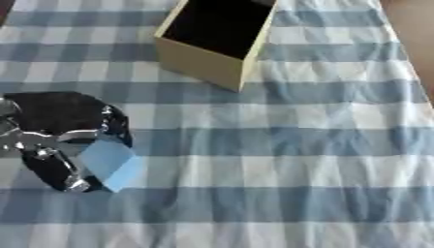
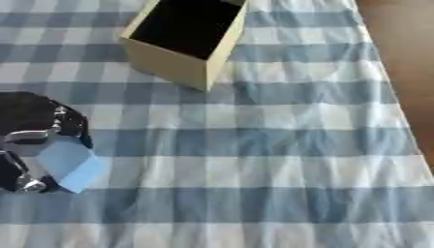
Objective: Pick up objects on the table and place them in the box.
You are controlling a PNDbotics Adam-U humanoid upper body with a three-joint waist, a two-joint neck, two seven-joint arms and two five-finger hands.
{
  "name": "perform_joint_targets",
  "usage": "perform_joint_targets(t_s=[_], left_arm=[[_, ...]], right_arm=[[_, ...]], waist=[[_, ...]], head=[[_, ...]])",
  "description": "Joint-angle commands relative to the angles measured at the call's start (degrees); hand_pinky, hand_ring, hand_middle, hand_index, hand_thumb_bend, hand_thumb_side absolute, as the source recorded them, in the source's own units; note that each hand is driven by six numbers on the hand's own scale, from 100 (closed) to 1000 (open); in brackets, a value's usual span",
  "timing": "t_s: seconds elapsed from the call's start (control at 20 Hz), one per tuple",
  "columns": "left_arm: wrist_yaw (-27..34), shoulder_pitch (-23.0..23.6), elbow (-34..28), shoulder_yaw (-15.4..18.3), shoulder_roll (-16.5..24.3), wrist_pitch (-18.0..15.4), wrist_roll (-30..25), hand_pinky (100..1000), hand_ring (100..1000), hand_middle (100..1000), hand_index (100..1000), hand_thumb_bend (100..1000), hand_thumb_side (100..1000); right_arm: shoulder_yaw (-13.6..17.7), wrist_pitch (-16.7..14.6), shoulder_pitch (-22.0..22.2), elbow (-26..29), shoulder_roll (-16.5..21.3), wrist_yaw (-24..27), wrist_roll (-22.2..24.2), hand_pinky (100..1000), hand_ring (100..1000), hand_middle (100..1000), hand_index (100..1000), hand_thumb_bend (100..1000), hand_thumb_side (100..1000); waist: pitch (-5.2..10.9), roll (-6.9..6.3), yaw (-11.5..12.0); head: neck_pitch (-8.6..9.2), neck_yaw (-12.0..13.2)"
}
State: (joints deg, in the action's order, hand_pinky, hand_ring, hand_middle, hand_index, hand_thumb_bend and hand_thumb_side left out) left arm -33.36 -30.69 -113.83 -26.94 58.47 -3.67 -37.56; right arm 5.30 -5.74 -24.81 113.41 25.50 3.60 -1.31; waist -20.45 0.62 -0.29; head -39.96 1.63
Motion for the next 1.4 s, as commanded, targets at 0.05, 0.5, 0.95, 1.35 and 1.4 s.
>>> perform_joint_targets(t_s=[0.05,0.5,0.95,1.35,1.4], left_arm=[[-0.57,-0.50,-0.77,0.46,0.70,0.43,0.99,433,593,560,676,315,100],[1.20,-0.10,-0.77,1.94,0.52,0.21,4.89,322,515,500,605,120,100],[8.93,-3.76,-0.77,7.89,0.54,-0.41,8.02,310,512,504,603,100,100],[14.66,-10.17,-0.77,10.03,-0.77,4.89,6.92,290,502,500,591,100,100],[15.08,-11.20,-0.77,10.02,-1.09,5.69,6.63,290,502,500,591,100,100]], right_arm=[[0.52,0.00,-0.41,0.78,1.09,0.21,0.08,733,709,660,788,100,1000],[0.66,-0.04,-0.21,0.61,1.21,0.17,0.13,734,708,659,789,100,1000],[0.83,-0.10,-0.06,0.60,1.49,-0.05,-0.05,734,708,658,789,100,1000],[0.74,-0.09,-0.01,0.61,1.61,-0.03,0.02,735,708,658,789,100,1000],[0.71,-0.09,-0.03,0.59,1.63,-0.03,0.07,735,708,658,789,100,1000]], waist=[[1.00,-0.05,0.04],[1.05,0.03,0.26],[1.32,-0.26,0.71],[1.78,-0.63,0.75],[1.86,-0.67,0.74]], head=[[0.59,-0.05],[0.42,-0.65],[0.10,-1.35],[0.06,-1.13],[0.08,-1.12]])
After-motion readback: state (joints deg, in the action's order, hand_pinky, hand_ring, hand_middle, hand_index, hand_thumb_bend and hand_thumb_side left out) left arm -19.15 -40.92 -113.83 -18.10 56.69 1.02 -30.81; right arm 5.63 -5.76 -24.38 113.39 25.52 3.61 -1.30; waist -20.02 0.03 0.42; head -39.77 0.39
